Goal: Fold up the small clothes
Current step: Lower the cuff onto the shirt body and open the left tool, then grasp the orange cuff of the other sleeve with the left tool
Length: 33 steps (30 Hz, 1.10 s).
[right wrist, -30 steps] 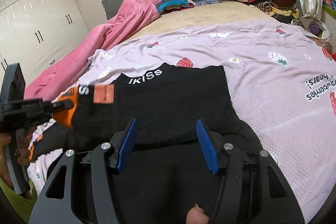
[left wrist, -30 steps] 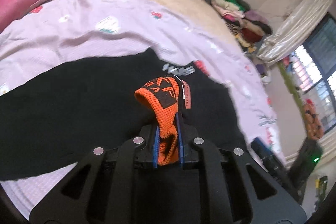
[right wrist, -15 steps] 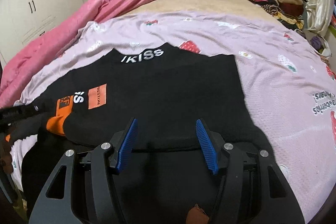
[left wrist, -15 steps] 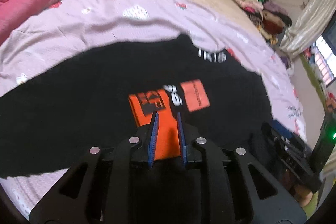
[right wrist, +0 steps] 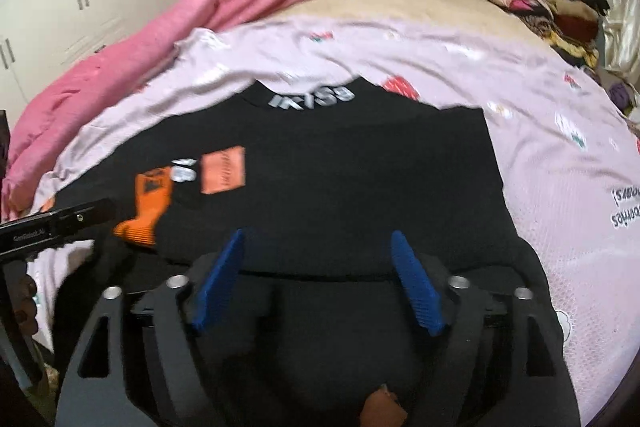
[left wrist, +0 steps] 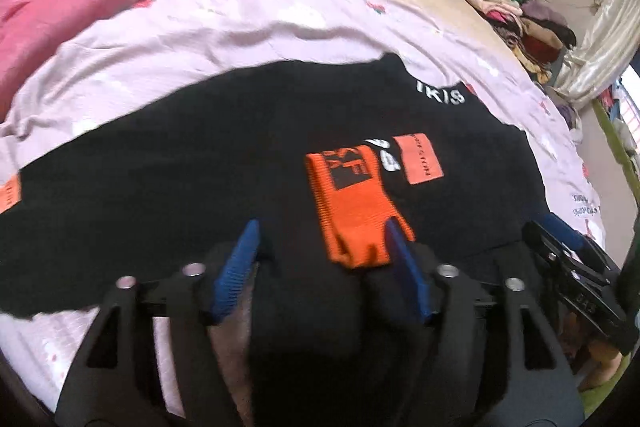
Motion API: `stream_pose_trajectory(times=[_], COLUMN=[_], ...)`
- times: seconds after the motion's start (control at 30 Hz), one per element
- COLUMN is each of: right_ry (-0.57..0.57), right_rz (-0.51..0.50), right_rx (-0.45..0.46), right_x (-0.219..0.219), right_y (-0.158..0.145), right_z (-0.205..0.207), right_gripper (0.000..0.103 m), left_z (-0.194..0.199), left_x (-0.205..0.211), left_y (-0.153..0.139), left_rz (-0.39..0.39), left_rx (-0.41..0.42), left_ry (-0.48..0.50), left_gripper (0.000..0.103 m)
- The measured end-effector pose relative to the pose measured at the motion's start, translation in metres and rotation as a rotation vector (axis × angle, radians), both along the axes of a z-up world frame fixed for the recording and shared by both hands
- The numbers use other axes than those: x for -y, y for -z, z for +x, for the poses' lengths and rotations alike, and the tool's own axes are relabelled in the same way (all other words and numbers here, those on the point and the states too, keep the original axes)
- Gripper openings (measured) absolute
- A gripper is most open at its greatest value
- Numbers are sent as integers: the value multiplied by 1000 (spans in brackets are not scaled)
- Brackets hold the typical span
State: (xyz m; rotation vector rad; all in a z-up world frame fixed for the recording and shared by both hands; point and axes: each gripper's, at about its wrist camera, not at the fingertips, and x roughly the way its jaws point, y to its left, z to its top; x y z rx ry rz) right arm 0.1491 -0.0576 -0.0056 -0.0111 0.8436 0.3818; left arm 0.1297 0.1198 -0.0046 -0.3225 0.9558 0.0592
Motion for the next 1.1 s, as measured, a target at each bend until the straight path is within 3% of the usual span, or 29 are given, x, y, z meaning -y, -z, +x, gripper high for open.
stream_pose_trajectory(times=[0.13,0.17,0.27,1.1], right_ry=[-26,-37,-53,-344], right_rz=[23,26,27,26], right_rx=[37,47,69,141], right_x=[-12,-16,-26,-155], right_y=[-13,-16,-23,-53], right_z=[-12,-16,-23,-64], right_gripper=[90,91,96,97], left_z=[-18,-23,-36,-132], left_x=[-15,-21,-36,-146], left_y=[-6,-7,-9,3], left_rz=[33,34,35,-45], left_rx=[7,7,5,-13], left_ry=[-54,-75,-118,-465], left_gripper=[89,91,93,93])
